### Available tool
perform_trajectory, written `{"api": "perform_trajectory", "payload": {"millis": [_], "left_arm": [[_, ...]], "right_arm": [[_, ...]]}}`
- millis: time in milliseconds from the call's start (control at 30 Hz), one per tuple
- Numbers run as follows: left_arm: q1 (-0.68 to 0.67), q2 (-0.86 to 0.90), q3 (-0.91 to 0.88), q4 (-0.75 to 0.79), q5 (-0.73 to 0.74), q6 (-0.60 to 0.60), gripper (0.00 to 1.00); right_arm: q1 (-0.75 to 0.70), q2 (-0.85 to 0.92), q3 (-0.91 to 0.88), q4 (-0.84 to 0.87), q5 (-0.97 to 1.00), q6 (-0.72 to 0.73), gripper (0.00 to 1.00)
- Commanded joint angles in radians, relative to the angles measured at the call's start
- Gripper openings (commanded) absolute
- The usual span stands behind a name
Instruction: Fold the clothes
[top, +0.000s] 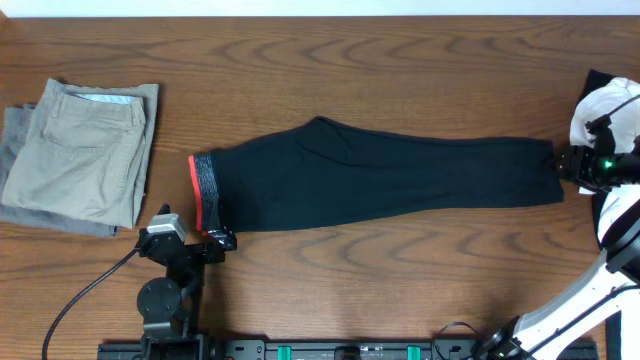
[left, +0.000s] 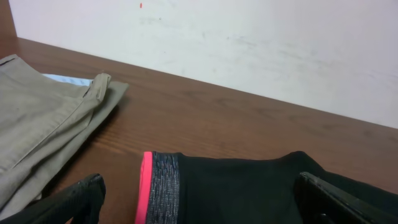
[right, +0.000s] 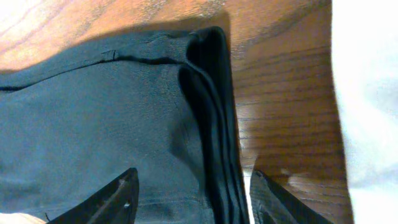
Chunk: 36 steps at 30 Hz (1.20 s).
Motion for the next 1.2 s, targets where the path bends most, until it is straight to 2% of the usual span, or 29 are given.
{"api": "perform_trajectory", "payload": {"millis": [0, 33, 67, 100, 133, 267, 367, 433, 567, 633, 833, 1033, 1167], "left_arm": [[-0.004, -0.007, -0.020, -0.029, 0.010, 0.009, 0.98], [-0.004, -0.007, -0.020, -0.029, 0.010, 0.010, 0.98], [-0.004, -0.007, -0.020, -0.029, 0.010, 0.010, 0.98], [-0.004, -0.007, -0.020, -0.029, 0.010, 0.010, 0.98], [-0.004, -0.007, -0.020, -0.029, 0.010, 0.009, 0.98], [-0.004, -0.007, -0.020, -0.029, 0.010, 0.010, 0.98], [-0.004, -0.007, -0.020, -0.029, 0.010, 0.009, 0.98], [-0.004, -0.007, -0.020, -0.029, 0.010, 0.010, 0.98], [-0.004, -0.007, -0.020, -0.029, 0.010, 0.009, 0.98], [-0.004, -0.007, -0.020, -0.029, 0.010, 0.010, 0.98], [-0.004, -0.007, -0.020, -0.029, 0.010, 0.009, 0.98], [-0.004, -0.007, -0.020, -0.029, 0.010, 0.010, 0.98], [-0.004, -0.007, -0.020, -0.029, 0.010, 0.010, 0.98]], "right_arm": [[0.003, 0.166, -0.130, 0.011, 0.240, 0.003, 0.55], [0.003, 0.166, -0.137, 0.018, 0.236, 0.004, 0.50], [0.002, 0.166, -0.142, 0.024, 0.231, 0.004, 0.38], [0.002, 0.166, -0.146, 0.030, 0.228, 0.004, 0.21], [0.002, 0.166, -0.149, 0.034, 0.226, 0.004, 0.14], [0.003, 0.166, -0.152, 0.034, 0.225, 0.005, 0.17], [0.003, 0.166, -0.160, 0.035, 0.224, 0.005, 0.27], [0.005, 0.166, -0.167, 0.042, 0.225, 0.005, 0.27], [0.006, 0.166, -0.172, 0.054, 0.225, 0.012, 0.14], [0.005, 0.166, -0.172, 0.057, 0.229, 0.013, 0.01], [0.002, 0.166, -0.159, 0.080, 0.270, 0.073, 0.01], [0.000, 0.145, -0.066, 0.037, 0.279, 0.149, 0.01], [0.005, 0.105, -0.007, -0.004, 0.375, 0.223, 0.01]]}}
